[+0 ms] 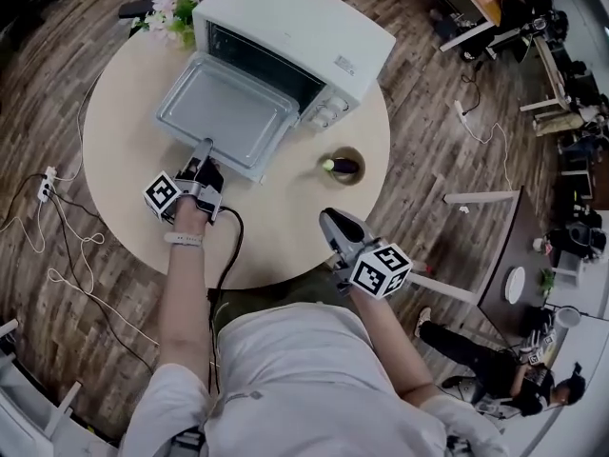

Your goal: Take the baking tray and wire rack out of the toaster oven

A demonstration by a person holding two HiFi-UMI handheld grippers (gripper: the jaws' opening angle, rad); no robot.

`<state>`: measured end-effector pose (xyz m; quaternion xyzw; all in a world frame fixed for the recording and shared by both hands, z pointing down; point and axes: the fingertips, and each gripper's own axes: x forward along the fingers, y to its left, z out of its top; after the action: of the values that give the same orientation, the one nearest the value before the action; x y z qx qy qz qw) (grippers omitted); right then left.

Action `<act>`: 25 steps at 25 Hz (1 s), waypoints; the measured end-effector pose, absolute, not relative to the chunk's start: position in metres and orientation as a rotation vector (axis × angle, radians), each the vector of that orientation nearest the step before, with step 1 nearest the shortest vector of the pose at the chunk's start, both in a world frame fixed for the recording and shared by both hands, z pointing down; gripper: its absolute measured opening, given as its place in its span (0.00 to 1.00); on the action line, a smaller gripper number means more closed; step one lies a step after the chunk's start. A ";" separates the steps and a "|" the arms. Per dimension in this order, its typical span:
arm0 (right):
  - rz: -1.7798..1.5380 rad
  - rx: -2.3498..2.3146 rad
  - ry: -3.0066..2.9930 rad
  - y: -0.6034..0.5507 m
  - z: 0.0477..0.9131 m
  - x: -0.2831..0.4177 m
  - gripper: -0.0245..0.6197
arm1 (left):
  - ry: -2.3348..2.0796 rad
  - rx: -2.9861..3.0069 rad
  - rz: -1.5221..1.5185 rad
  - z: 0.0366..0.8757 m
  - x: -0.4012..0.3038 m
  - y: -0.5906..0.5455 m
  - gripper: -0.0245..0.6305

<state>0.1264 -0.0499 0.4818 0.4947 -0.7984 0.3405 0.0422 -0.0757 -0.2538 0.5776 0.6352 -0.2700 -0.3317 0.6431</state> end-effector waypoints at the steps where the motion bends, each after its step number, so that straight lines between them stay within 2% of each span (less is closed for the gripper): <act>1: 1.043 1.497 -2.452 -0.051 0.482 0.121 0.11 | -0.611 1.441 -0.768 0.576 -0.081 -0.250 0.15; 15: 1.028 1.189 -2.550 -0.054 0.487 0.046 0.11 | -0.686 1.441 -0.782 0.582 -0.166 -0.175 0.16; 25: 1.024 1.043 -2.562 -0.057 0.497 0.017 0.11 | -0.742 1.398 -0.737 0.604 -0.210 -0.127 0.16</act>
<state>0.0171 -0.0566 0.4967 0.3521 -0.8645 0.3456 0.0957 -0.2103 -0.1274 0.6037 0.6137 -0.3255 -0.3236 0.6424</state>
